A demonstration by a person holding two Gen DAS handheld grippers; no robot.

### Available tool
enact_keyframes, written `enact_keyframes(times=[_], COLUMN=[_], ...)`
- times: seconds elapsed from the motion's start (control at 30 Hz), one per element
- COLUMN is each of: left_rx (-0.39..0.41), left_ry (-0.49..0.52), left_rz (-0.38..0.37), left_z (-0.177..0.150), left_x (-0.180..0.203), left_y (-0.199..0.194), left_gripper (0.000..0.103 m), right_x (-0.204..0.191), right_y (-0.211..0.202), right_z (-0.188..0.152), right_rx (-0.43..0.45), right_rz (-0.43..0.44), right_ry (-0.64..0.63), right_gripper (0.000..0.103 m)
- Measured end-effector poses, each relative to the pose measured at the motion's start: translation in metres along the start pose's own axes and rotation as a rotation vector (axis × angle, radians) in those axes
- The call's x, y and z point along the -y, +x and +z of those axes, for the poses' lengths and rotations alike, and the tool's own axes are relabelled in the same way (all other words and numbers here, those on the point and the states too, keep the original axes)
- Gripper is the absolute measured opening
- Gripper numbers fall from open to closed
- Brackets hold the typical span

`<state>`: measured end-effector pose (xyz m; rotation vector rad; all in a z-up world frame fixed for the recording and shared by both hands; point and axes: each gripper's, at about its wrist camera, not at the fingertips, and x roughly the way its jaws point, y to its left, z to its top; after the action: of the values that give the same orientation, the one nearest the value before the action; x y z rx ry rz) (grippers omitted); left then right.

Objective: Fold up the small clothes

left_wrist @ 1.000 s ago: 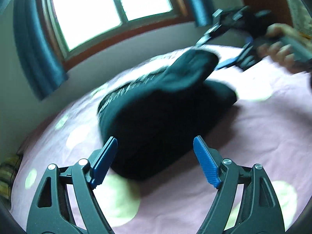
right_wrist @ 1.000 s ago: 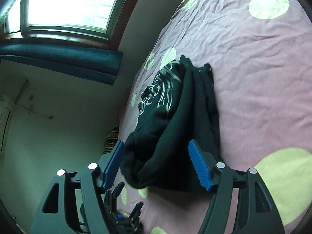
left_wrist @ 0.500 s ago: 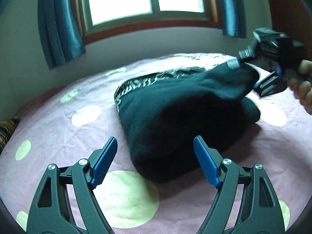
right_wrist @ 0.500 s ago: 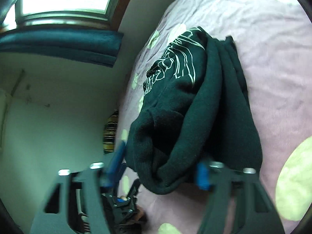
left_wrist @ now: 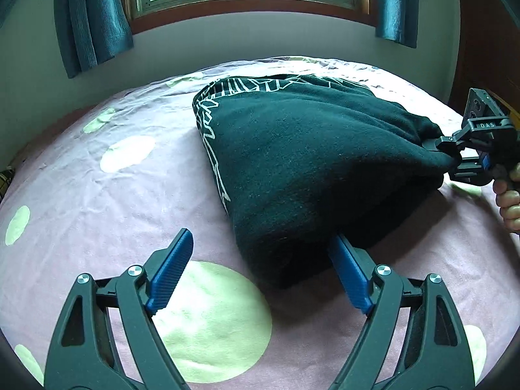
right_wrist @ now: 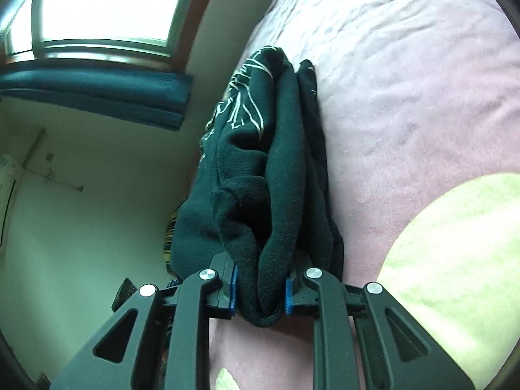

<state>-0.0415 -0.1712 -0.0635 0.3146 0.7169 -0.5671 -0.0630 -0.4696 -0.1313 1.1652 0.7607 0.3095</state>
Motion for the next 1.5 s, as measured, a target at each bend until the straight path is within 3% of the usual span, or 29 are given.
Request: enact_keyframes(times=[0.17,0.4,0.6,0.67,0.77,0.8,0.87,0.93,1.1,1.2,1.23,1.27,1.3,1.37,1.5], left_rx=[0.026,0.071,0.075,0.009,-0.031,-0.033,-0.041,-0.062,-0.065,-0.069,-0.073,-0.076,-0.078,-0.08,-0.072], left_ry=[-0.017,-0.129,-0.148,-0.132,-0.129,-0.14,-0.181,-0.213,-0.213,-0.219,-0.221,-0.222,-0.223,-0.228,-0.216], left_rz=[-0.021,-0.154,-0.232,-0.226,-0.233,-0.249,-0.287,-0.312,-0.306,-0.311,-0.314,-0.315,-0.315,-0.325,-0.314], left_z=[-0.004,0.014,0.06,0.063,0.051,0.048,0.046,0.046,0.049,0.049,0.049,0.049,0.049,0.049,0.049], left_x=[-0.004,-0.032,-0.034,-0.025,-0.019,-0.021,-0.028,-0.031,-0.028,-0.029,-0.029,-0.03,-0.031,-0.032,-0.028], left_y=[-0.017,-0.052,-0.017,0.009,0.027,0.028,0.031,0.036,0.038,0.04,0.041,0.041,0.042,0.044,0.044], left_gripper=[0.084,0.084,0.084,0.084,0.085,0.085,0.086,0.088,0.09,0.091,0.091,0.091,0.091,0.092,0.092], right_x=[0.004,0.004,-0.001,-0.004,-0.021,-0.033,-0.049,-0.063,-0.061,-0.042,-0.037,-0.037,-0.036,-0.023,0.004], right_y=[-0.003,-0.004,-0.003,-0.006,-0.02,-0.028,-0.034,-0.03,0.02,0.058,0.068,0.075,0.077,0.075,0.082], right_z=[-0.002,0.0,0.0,0.0,0.007,0.013,0.03,0.058,0.138,0.174,0.179,0.182,0.185,0.19,0.183], right_rx=[-0.007,-0.011,-0.02,-0.036,-0.033,-0.01,0.04,0.097,0.11,0.051,0.019,0.016,0.015,0.038,0.032], right_rz=[0.018,0.011,0.015,0.015,-0.062,-0.084,-0.121,-0.178,-0.241,-0.218,-0.197,-0.224,-0.237,-0.221,-0.216], right_ry=[0.001,0.0,-0.004,0.003,-0.041,-0.086,-0.139,-0.181,-0.211,-0.159,-0.151,-0.172,-0.184,-0.12,-0.063], right_gripper=[0.02,0.021,0.024,0.028,0.032,0.034,0.056,0.063,0.063,0.063,0.054,0.028,0.021,0.015,0.014])
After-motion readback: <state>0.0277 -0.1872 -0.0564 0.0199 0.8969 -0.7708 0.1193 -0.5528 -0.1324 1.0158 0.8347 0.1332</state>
